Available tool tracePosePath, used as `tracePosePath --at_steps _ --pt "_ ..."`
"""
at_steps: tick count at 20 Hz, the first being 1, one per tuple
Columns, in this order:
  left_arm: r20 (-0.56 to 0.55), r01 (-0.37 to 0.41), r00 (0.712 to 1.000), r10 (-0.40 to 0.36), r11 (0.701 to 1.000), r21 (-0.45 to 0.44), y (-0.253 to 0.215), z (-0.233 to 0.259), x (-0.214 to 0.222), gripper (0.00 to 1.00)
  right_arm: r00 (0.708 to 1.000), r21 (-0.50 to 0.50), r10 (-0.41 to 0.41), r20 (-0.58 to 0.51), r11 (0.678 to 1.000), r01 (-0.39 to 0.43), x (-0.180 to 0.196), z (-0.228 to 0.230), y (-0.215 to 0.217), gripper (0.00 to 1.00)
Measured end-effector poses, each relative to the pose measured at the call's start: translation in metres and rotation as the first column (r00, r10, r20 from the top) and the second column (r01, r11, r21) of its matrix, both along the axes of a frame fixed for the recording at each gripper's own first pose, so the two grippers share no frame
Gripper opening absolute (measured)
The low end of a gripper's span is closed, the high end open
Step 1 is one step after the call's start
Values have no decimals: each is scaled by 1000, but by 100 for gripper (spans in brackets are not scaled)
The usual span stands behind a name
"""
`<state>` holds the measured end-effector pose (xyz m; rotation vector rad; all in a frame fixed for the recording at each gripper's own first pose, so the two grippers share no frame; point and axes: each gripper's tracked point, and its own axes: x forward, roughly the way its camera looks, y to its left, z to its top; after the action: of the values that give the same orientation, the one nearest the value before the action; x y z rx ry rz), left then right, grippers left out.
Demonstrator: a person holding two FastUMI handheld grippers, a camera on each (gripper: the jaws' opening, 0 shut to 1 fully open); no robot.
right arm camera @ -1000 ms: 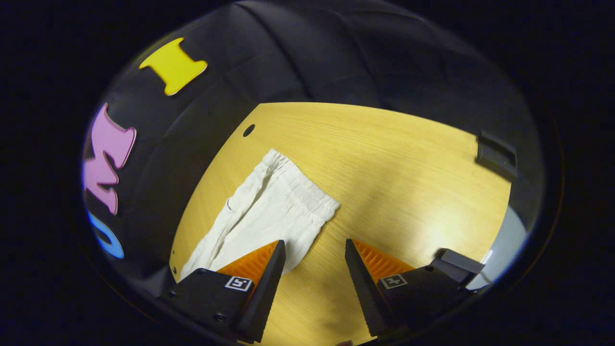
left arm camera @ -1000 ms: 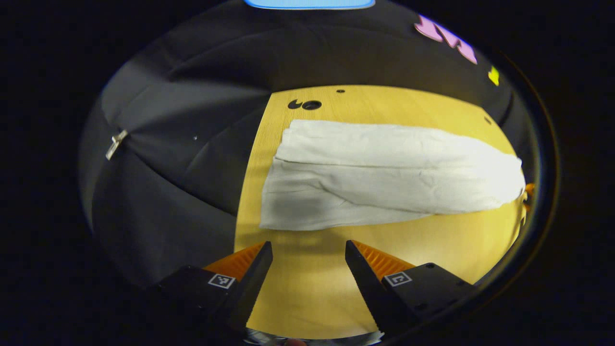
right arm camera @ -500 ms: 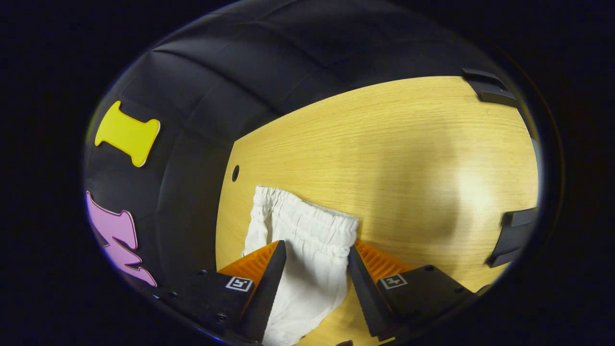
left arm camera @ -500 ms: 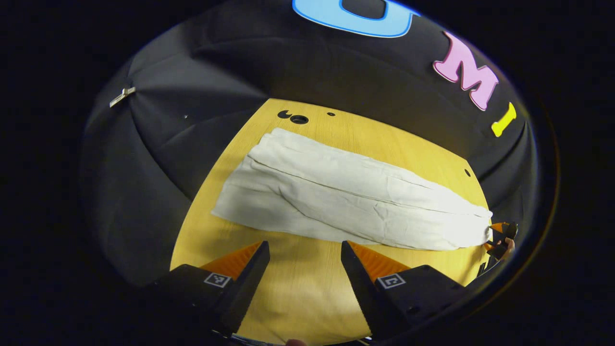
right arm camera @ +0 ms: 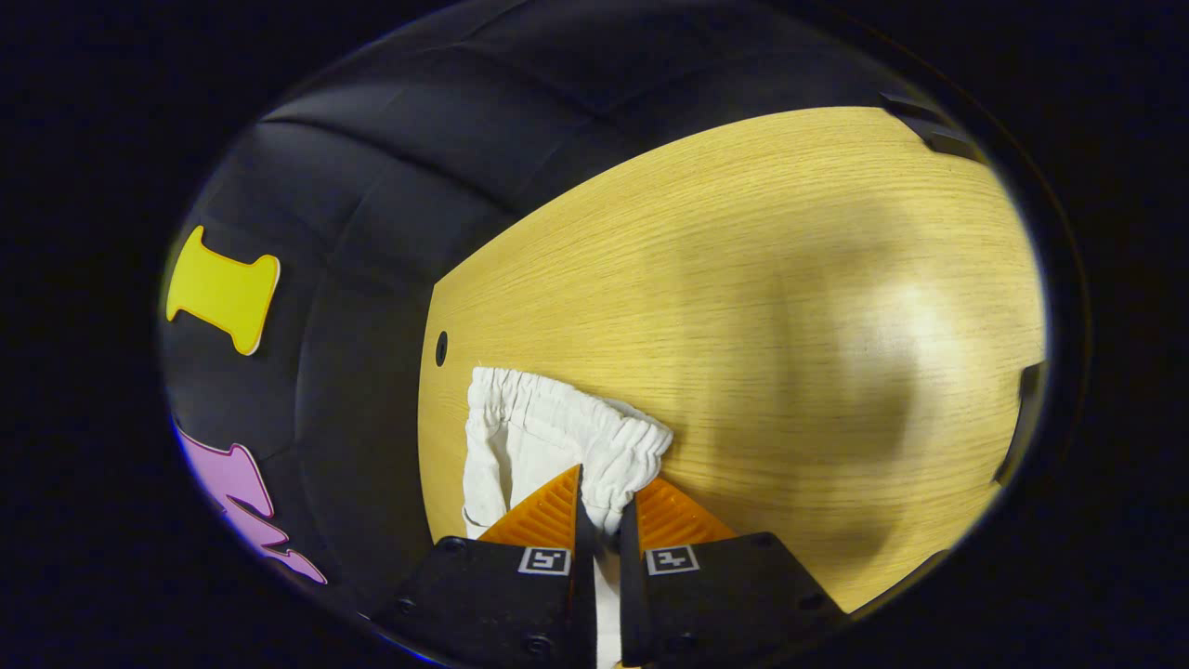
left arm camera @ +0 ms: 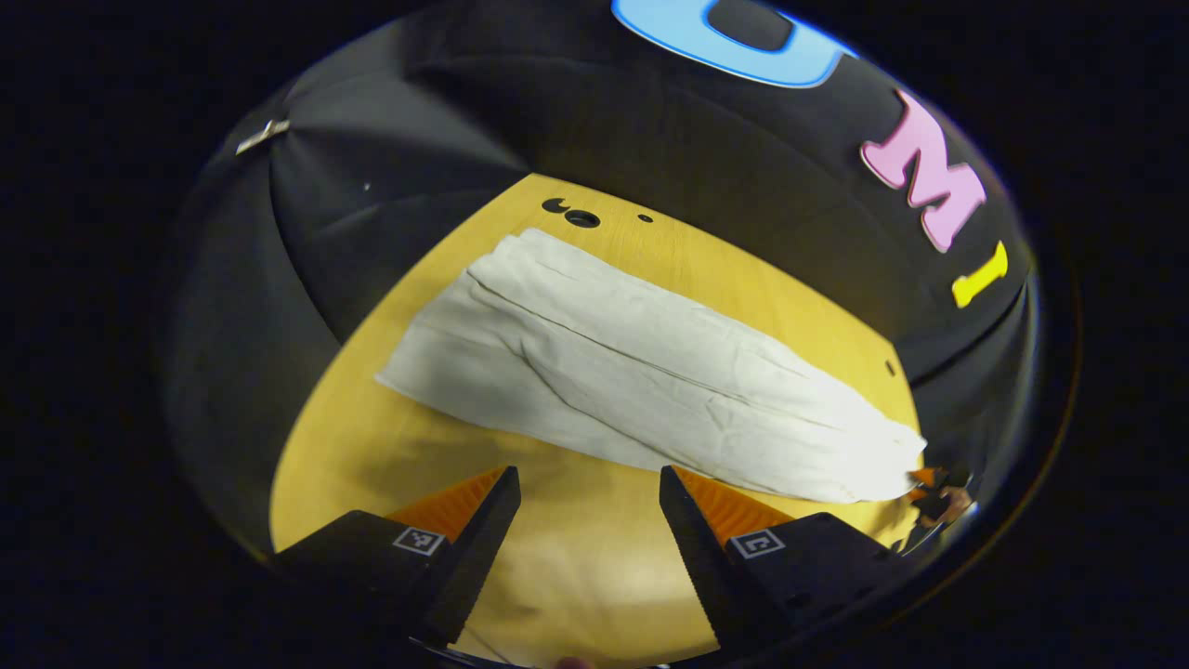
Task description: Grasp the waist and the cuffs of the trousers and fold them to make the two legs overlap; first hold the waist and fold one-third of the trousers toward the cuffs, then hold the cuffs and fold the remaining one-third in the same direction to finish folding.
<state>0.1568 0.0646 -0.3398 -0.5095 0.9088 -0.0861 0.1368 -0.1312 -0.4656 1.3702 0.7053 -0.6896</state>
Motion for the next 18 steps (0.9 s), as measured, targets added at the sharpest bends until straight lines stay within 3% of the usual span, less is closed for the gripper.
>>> tracePosePath --at_steps 3,5,10,14,15,16,18 --pt "-57 -147 989 139 974 -170 -8 -15 -2 96 1000 28 -1 8 1000 0 0 -1 0 15" --pt "-114 -271 962 248 922 -275 -6 -22 -3 96 1000 30 6 7 1000 -6 1 -2 0 14" --pt "-145 -448 893 425 813 -371 15 -35 28 95 1000 26 27 7 999 -27 1 -2 0 14" --pt "-128 -524 844 521 748 -407 39 -36 65 94 998 16 55 6 998 -55 3 -3 1 14" --pt "-121 -536 834 538 739 -409 43 -37 75 99 998 15 66 4 998 -66 4 -3 1 14" --pt "-115 -542 828 548 731 -414 46 -37 86 94 997 14 76 3 997 -76 5 -3 1 15" --pt "-104 -541 826 554 726 -424 41 -37 107 94 996 7 94 3 996 -94 5 -2 2 14"
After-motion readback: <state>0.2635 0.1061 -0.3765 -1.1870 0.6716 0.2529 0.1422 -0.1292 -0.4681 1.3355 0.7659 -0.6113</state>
